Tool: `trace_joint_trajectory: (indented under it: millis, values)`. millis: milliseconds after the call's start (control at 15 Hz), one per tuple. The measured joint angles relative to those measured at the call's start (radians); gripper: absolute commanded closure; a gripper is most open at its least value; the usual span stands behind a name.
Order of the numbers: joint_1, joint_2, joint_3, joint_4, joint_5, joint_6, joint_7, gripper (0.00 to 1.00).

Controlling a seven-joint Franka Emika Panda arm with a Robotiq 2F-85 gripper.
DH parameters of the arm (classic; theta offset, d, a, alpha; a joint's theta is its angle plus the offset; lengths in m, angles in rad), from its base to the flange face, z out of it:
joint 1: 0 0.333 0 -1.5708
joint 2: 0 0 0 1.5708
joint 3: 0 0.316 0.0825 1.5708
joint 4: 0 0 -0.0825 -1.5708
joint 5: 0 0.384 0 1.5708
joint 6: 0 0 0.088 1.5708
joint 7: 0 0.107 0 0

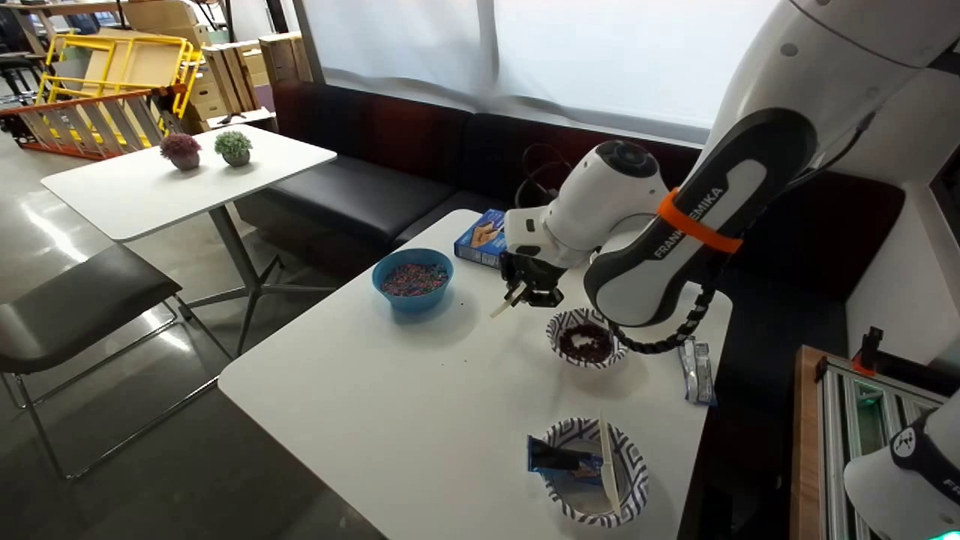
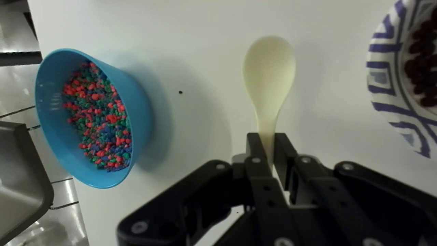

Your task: Use the white spoon to place some contents from the black and white bowl into the coffee cup on the left.

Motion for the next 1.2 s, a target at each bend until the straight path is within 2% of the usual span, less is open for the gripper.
trace_joint_trajectory:
  millis: [333,467,600,867,1000,1200]
  values:
    - [0.366,0.102,-0.255,0.087,-0.005,-0.064,0.068,0.96]
    - [0.471,0.129,-0.311,0.100,-0.005,-0.114,0.098,0.96]
    - [0.539,0.150,-0.341,0.104,-0.005,-0.156,0.116,0.96]
    - [0.542,0.161,-0.322,0.110,-0.224,-0.216,0.305,0.96]
    - [0.504,0.159,-0.277,0.117,-0.304,-0.250,0.384,0.96]
    - [0.402,0.157,-0.173,0.128,-0.401,-0.298,0.469,0.96]
